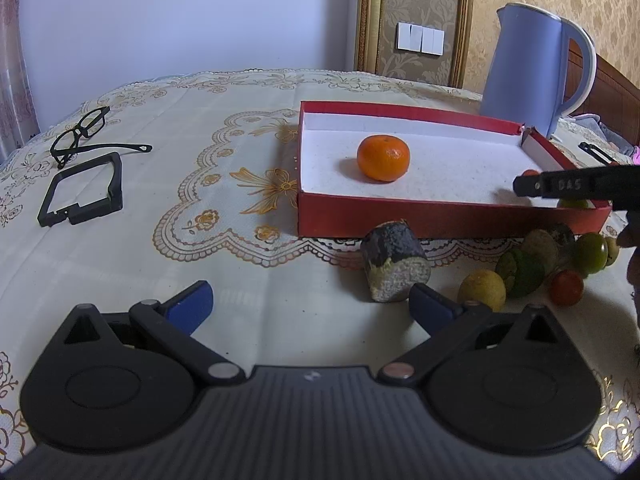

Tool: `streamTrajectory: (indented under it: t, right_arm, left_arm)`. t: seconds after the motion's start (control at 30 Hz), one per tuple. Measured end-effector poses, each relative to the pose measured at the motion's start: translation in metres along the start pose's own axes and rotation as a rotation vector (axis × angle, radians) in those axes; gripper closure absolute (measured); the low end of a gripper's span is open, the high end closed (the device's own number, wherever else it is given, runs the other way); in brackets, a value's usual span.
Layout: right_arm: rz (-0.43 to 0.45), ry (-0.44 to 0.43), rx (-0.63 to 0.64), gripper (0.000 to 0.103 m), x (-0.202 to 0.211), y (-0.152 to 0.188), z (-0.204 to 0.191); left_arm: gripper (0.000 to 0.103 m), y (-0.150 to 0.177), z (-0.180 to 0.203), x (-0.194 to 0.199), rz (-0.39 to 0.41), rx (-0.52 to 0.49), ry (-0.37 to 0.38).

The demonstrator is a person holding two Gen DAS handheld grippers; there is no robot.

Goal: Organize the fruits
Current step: 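Grasp a red cherry tomato with the right gripper and lift it, then drop the red cherry tomato into the red box with the right gripper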

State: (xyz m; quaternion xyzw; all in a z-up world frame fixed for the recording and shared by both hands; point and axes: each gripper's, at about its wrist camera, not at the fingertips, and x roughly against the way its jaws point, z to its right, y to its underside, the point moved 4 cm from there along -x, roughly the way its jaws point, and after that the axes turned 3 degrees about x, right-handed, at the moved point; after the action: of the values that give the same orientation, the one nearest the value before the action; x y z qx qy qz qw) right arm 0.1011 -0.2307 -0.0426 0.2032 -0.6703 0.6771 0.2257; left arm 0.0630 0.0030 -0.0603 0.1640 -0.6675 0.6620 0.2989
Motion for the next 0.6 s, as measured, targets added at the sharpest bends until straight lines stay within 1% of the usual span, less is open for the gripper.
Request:
streamTrajectory:
  t: [0.23,0.33,0.4,0.5,0.6]
  right_arm:
    - [0.009,-0.006,-0.012,0.077,0.006,0.002,0.004]
    - [0.033,-0.01,-0.04,0.077,0.022,0.005,0.012]
    - [0.072,-0.004,-0.056,0.076,0.04,0.011,0.019]
    - [0.125,0.081,-0.08,0.074,0.069,0.026,0.039]
    - [0.134,0.212,-0.109,0.073,0.087,0.044,0.065]
  left_arm:
    - [0.0,0.0,0.001,0.0,-0.002,-0.007,-0.006]
    - [0.0,0.0,0.001,0.0,-0.003,-0.01,-0.009]
    - [0.0,0.0,0.001,0.0,-0.003,-0.011,-0.009]
    - [0.0,0.0,0.001,0.0,-0.004,-0.011,-0.01]
    - [0.0,0.0,0.001,0.0,-0.003,-0.011,-0.009]
